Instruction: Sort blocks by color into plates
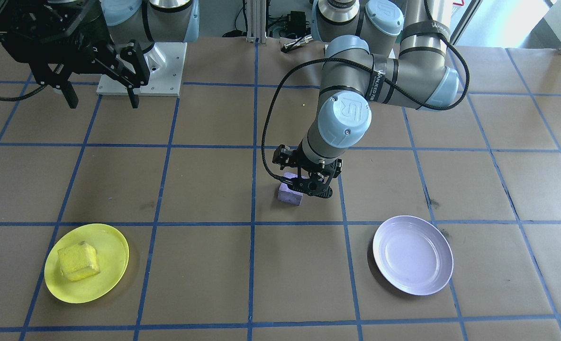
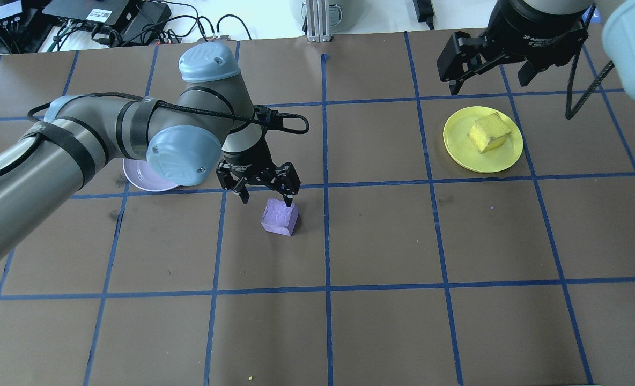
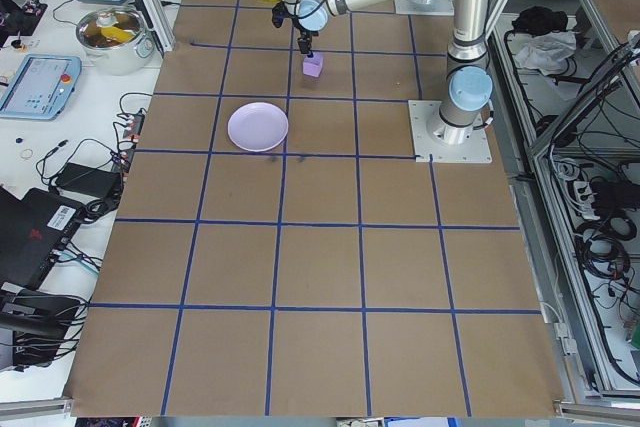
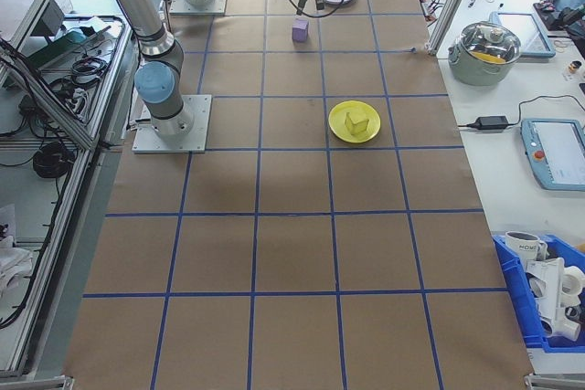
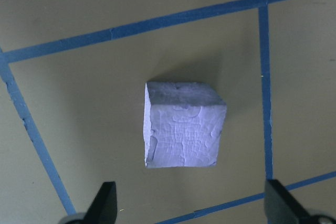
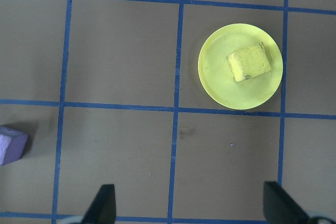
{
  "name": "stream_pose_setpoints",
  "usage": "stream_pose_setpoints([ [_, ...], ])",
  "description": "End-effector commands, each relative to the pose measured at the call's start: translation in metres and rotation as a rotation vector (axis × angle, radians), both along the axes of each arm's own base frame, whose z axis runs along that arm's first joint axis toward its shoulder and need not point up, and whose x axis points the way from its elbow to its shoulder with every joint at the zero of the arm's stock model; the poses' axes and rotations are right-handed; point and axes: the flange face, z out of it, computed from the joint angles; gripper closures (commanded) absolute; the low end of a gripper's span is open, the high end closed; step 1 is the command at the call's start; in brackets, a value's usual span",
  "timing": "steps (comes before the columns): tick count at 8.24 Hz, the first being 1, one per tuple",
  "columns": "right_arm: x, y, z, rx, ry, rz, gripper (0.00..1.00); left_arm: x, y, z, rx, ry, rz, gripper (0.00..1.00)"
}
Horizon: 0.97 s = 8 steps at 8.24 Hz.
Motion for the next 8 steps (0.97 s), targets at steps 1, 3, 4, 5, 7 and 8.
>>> stream_pose_setpoints([
  [1, -0.003, -0.003, -0.001, -0.005, -0.003, -0.014, 0.0, -0.005, -0.008, -0.033, 0.033, -0.004, -0.016, 0.0],
  [3, -0.016, -0.005, -0.012, 0.029, 0.0, -0.039, 0.0, -0.005, -0.01, -0.042, 0.047, -0.007, -0.015, 0.0],
  [4, -0.021, -0.004, -0.02, 0.047, 0.001, -0.057, 0.0, -0.005, -0.009, -0.043, 0.051, -0.008, -0.013, 0.0],
  [5, -0.025, -0.005, -0.025, 0.06, 0.002, -0.065, 0.0, -0.006, -0.009, -0.047, 0.058, -0.01, -0.013, 0.0],
  [7, -0.027, -0.006, -0.031, 0.072, 0.001, -0.059, 0.0, -0.006, -0.011, -0.055, 0.071, -0.012, -0.015, 0.0],
  [8, -0.027, -0.008, -0.033, 0.075, -0.003, -0.063, 0.0, -0.006, -0.011, -0.061, 0.082, -0.016, -0.012, 0.0],
])
